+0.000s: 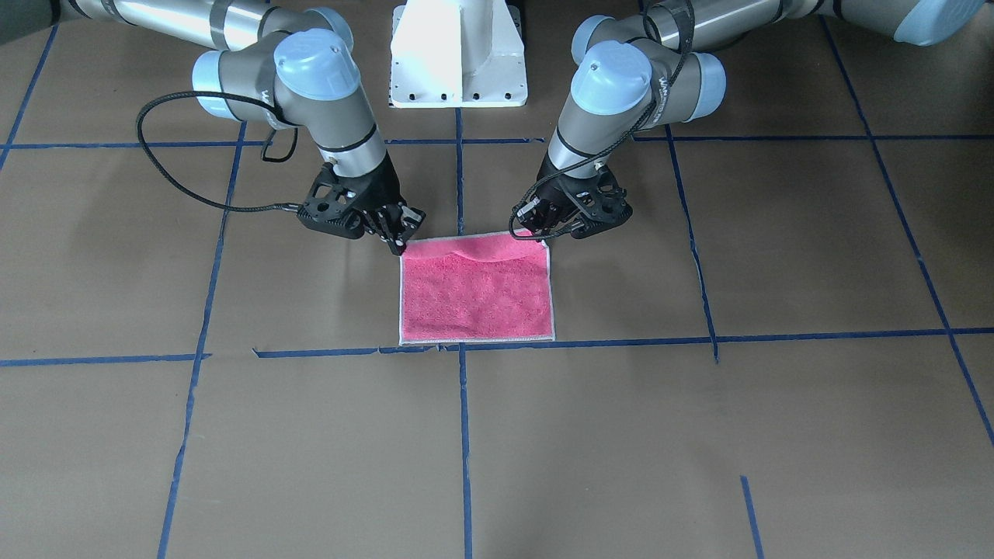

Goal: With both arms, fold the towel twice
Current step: 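Lift the near edge with both grippers and fold it over the far edge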

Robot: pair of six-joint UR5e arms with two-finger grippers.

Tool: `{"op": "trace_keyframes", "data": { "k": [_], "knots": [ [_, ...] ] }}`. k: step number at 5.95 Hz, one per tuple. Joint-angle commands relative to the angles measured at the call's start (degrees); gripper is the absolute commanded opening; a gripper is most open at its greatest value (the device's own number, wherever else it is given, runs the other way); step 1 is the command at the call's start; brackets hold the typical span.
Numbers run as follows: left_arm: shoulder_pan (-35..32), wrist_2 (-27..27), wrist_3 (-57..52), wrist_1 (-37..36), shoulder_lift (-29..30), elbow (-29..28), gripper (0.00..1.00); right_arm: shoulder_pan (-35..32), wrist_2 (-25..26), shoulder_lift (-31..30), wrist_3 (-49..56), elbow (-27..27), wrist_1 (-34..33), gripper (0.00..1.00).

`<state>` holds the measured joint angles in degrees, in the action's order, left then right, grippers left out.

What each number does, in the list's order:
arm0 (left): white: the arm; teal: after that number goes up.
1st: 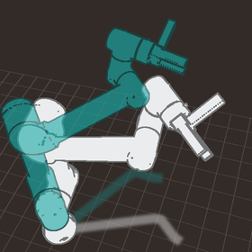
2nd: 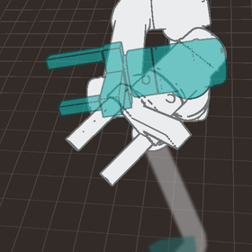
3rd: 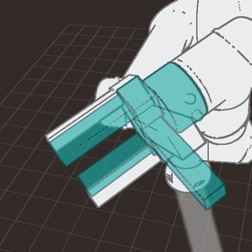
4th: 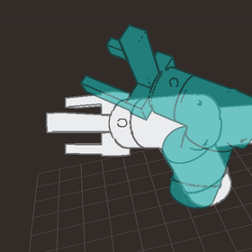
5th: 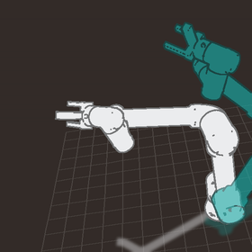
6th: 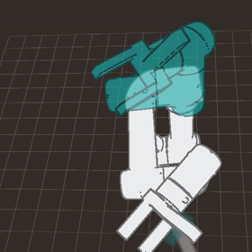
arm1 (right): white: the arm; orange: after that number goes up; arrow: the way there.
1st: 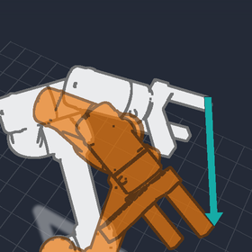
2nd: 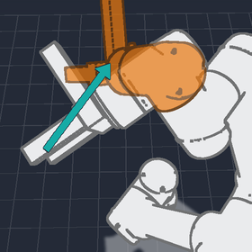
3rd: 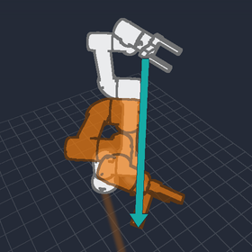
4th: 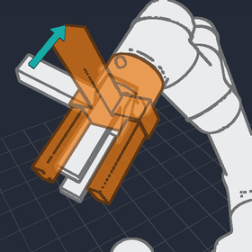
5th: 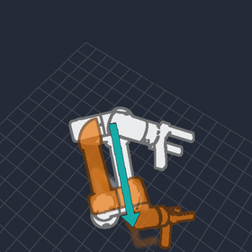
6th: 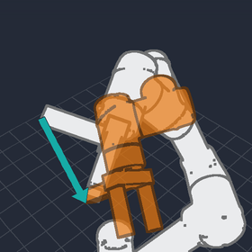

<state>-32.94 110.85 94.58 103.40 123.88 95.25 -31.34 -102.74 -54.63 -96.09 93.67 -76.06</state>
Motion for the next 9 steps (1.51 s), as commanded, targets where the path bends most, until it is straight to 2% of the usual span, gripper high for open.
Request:
{"op": "trace_keyframes", "data": {
  "k": [1, 2, 4, 5, 6, 7, 9],
  "knots": [
    [-2.03, -0.02, -0.01, 4.14, 1.88, -5.81, 0.02, -1.96, 0.0, 3.12, 0.02, -5.85, 2.56, 0.0],
    [-2.56, -0.11, -0.01, 7.66, 1.98, -9.43, 0.02, -2.76, 0.0, 3.03, 0.02, -6.99, 3.89, 0.0],
    [-4.49, -0.2, 0.16, 7.69, 5.03, -12.95, 0.06, -4.77, -1.39, 4.95, 0.02, -10.06, 3.99, 0.0],
    [-6.07, -0.2, -0.01, 7.96, 9.15, -17.94, 0.99, -5.39, -1.41, 8.97, -0.06, -15.56, 4.08, 0.07],
    [-7.91, -0.2, -0.27, 8.05, 10.06, -19.82, 1.0, -7.05, -1.41, 10.66, -0.5, -18.4, 5.3, 0.46],
    [-8.45, -0.2, -1.5, 8.31, 10.07, -20.62, 1.0, -8.38, -1.58, 10.59, -0.42, -19.48, 5.31, 0.99],
    [-9.25, 0.06, -1.77, 9.27, 9.98, -21.15, 1.0, -11.89, -5.7, 10.5, 2.12, -21.85, 5.23, 1.0]
  ]
}}
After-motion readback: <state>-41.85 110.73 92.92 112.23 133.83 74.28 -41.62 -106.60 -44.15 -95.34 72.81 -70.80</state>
